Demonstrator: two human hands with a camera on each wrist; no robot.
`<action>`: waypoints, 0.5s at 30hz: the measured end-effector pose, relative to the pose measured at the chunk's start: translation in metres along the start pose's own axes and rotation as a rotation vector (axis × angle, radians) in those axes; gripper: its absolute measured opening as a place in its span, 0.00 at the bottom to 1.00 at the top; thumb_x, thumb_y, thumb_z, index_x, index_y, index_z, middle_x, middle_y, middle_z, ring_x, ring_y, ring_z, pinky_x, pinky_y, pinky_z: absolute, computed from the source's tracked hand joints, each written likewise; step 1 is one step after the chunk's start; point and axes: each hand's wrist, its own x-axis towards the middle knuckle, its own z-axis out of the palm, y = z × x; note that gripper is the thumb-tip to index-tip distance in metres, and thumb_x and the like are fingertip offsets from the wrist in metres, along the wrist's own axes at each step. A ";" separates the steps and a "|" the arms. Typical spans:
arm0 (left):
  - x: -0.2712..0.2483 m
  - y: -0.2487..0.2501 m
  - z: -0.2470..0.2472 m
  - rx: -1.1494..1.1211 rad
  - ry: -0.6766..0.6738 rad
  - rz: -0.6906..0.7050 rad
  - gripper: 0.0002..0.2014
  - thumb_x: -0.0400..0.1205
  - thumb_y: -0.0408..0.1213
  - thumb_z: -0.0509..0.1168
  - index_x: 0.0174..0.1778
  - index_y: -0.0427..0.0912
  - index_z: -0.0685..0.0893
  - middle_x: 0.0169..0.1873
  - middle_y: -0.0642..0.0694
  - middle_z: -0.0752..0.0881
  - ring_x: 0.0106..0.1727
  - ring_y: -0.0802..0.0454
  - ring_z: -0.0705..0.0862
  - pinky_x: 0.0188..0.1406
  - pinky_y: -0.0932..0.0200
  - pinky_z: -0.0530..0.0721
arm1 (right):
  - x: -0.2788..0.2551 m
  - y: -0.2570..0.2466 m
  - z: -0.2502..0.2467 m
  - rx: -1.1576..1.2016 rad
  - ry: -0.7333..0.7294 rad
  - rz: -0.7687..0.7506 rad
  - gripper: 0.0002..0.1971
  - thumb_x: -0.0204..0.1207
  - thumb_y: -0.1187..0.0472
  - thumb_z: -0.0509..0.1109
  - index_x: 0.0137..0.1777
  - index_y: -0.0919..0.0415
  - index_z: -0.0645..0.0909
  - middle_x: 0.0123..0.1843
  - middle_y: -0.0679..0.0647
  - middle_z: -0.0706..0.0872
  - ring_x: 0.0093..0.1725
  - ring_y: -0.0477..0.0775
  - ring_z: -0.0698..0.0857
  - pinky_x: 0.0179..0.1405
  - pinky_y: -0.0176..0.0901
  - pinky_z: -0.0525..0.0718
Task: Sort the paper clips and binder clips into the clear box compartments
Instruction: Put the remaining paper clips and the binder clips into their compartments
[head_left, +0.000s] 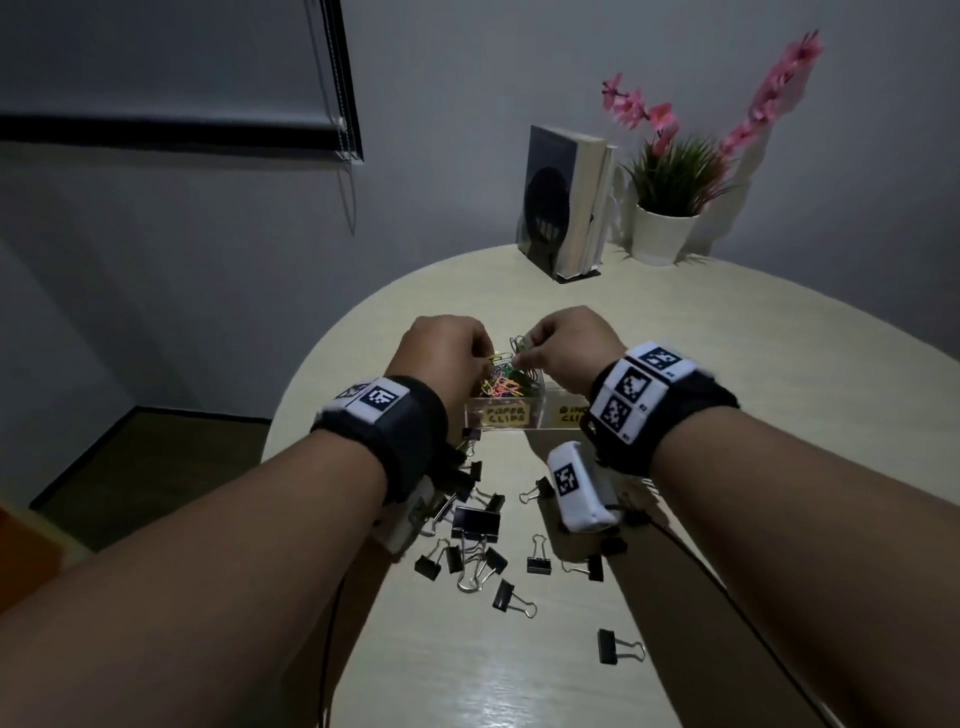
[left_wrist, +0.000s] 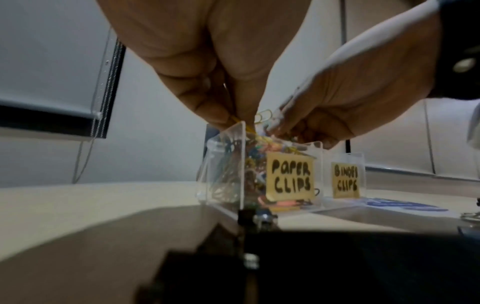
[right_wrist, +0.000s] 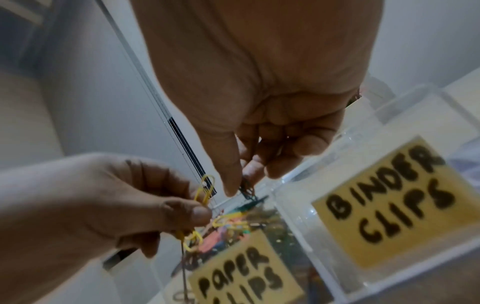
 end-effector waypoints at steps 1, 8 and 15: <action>-0.001 0.000 0.000 0.022 -0.009 0.010 0.05 0.76 0.41 0.75 0.47 0.49 0.92 0.45 0.48 0.92 0.52 0.49 0.87 0.54 0.58 0.83 | 0.000 0.002 0.003 -0.032 -0.009 0.001 0.08 0.65 0.61 0.82 0.32 0.61 0.86 0.33 0.55 0.87 0.34 0.52 0.81 0.30 0.39 0.75; -0.002 -0.001 0.003 -0.012 -0.038 -0.004 0.13 0.76 0.45 0.75 0.56 0.49 0.92 0.51 0.46 0.92 0.57 0.49 0.87 0.60 0.56 0.83 | -0.008 0.002 0.006 -0.297 0.012 -0.142 0.06 0.65 0.56 0.81 0.40 0.56 0.91 0.42 0.54 0.92 0.46 0.56 0.88 0.46 0.45 0.86; -0.001 0.000 0.005 -0.032 0.038 0.015 0.10 0.81 0.43 0.70 0.55 0.48 0.92 0.51 0.46 0.92 0.56 0.48 0.87 0.61 0.54 0.83 | -0.018 0.005 0.001 -0.312 0.041 -0.205 0.14 0.70 0.53 0.77 0.54 0.55 0.92 0.51 0.54 0.93 0.55 0.56 0.87 0.52 0.44 0.83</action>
